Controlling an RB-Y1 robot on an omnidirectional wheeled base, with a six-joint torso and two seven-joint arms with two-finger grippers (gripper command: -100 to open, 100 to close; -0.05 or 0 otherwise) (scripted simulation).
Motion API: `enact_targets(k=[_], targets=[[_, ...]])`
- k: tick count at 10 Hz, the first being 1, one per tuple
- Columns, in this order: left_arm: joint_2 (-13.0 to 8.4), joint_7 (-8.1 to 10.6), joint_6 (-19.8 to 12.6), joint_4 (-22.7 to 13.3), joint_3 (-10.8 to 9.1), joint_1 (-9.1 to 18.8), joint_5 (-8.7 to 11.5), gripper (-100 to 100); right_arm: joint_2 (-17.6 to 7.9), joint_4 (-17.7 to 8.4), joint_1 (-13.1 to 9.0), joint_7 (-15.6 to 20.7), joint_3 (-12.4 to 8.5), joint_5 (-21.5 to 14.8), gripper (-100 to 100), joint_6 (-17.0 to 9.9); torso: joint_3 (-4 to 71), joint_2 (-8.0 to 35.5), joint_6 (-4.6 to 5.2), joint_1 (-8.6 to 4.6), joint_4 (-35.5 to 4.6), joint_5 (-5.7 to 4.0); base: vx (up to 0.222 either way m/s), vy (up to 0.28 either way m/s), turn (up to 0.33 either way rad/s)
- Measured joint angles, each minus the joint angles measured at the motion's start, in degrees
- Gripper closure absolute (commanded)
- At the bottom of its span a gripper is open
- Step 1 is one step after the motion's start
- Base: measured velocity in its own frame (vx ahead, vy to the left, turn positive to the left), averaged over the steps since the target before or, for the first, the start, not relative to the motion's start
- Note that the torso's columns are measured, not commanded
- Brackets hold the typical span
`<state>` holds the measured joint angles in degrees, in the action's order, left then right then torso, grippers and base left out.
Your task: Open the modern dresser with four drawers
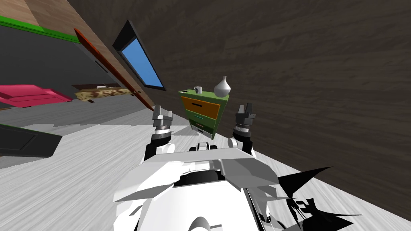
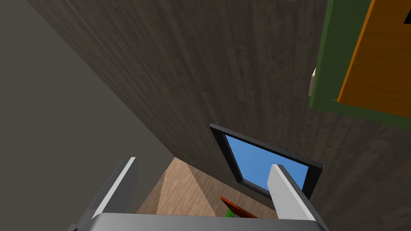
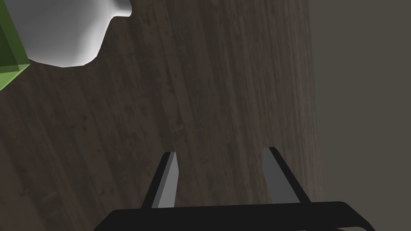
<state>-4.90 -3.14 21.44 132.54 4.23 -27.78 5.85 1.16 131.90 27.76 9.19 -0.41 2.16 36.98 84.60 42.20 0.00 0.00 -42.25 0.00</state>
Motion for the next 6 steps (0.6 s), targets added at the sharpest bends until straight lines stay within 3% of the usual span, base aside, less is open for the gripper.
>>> enact_targets(k=[3, 6], targets=[[-2.2, 0.36, -3.5, 0.7, 0.21, -0.4, -0.2, -100, 0.0, 0.0, 0.0, 0.0, 0.0, 0.0, 0, 0.0, 0.0, 0.1, 0.0, 0.01, 0.0, 0.0, 0.057, 0.009, -0.094], [-3.1, 0.65, -7.5, 1.3, 0.72, -0.9, -0.5, -100, 0.0, 0.0, 0.0, 0.0, 0.0, 0.0, 0, 0.0, 0.0, 0.1, 0.0, -0.01, 0.0, 0.0, 0.071, 0.01, -0.103]])
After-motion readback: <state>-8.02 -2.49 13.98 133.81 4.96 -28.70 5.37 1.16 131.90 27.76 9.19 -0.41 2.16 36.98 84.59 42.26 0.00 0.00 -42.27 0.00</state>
